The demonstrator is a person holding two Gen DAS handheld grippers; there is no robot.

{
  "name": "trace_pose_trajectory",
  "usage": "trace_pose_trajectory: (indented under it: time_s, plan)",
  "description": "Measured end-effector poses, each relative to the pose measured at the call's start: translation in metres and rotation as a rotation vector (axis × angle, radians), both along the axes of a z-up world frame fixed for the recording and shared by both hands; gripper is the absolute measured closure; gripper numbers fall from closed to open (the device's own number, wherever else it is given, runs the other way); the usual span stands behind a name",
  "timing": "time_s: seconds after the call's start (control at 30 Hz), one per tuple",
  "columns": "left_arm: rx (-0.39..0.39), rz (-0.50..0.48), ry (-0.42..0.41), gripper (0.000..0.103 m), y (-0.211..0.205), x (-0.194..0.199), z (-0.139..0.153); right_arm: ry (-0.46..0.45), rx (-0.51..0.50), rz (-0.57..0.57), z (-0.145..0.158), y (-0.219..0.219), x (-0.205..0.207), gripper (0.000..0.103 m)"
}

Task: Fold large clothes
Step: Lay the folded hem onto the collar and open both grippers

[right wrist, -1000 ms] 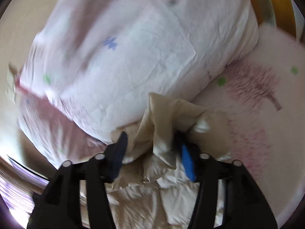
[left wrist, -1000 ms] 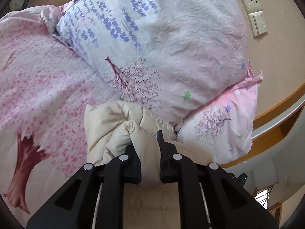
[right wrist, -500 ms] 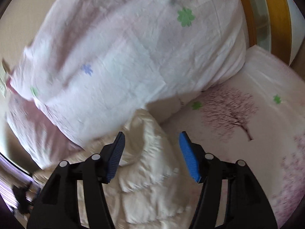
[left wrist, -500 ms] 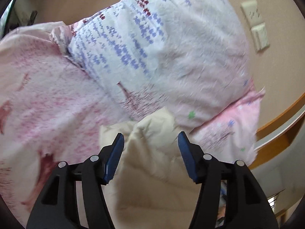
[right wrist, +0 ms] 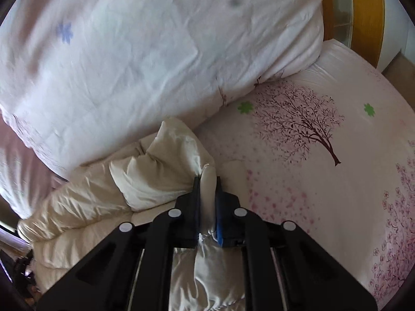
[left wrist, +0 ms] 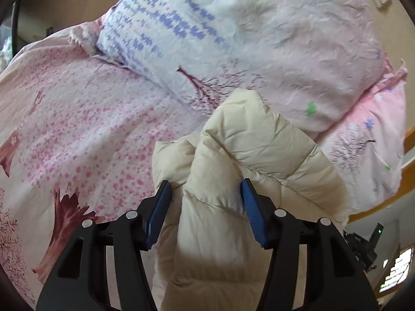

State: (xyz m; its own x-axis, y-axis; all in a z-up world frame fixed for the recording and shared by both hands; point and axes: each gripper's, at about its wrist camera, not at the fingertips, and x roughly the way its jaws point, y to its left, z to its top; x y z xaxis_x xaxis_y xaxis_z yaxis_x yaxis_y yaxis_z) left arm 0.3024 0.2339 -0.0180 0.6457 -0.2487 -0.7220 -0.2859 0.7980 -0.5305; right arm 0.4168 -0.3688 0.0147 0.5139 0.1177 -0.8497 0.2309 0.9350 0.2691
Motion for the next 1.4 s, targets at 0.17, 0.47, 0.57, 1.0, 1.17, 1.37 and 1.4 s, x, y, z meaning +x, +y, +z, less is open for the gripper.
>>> trace_pose_trajectory:
  time_s: [0.17, 0.47, 0.57, 1.0, 1.17, 1.37, 1.4]
  plan:
    - [0.074, 0.058, 0.026, 0.047, -0.007, 0.003, -0.012, 0.021, -0.086, 0.046, -0.003, 0.019, 0.005, 0.087]
    - [0.121, 0.060, 0.007, 0.046, -0.014, -0.013, -0.009, -0.191, -0.047, 0.134, 0.042, 0.022, -0.042, 0.071]
    - [0.169, 0.072, 0.014, 0.041, -0.023, -0.010, -0.012, -0.133, -0.113, 0.175, 0.031, 0.036, -0.037, 0.071]
    - [0.097, 0.076, -0.002, 0.032, -0.012, -0.010, -0.018, 0.036, -0.128, 0.010, 0.010, 0.026, -0.049, 0.060]
    - [-0.074, 0.044, -0.044, 0.031, 0.012, -0.050, -0.010, -0.014, -0.001, -0.063, 0.037, -0.013, -0.104, 0.032]
    - [-0.134, 0.021, -0.112, 0.031, 0.017, -0.137, 0.002, 0.040, 0.311, -0.083, 0.026, -0.046, -0.169, 0.028]
    - [-0.139, 0.013, -0.115, 0.031, 0.016, -0.148, 0.002, 0.045, 0.336, -0.087, 0.025, -0.045, -0.177, 0.028]
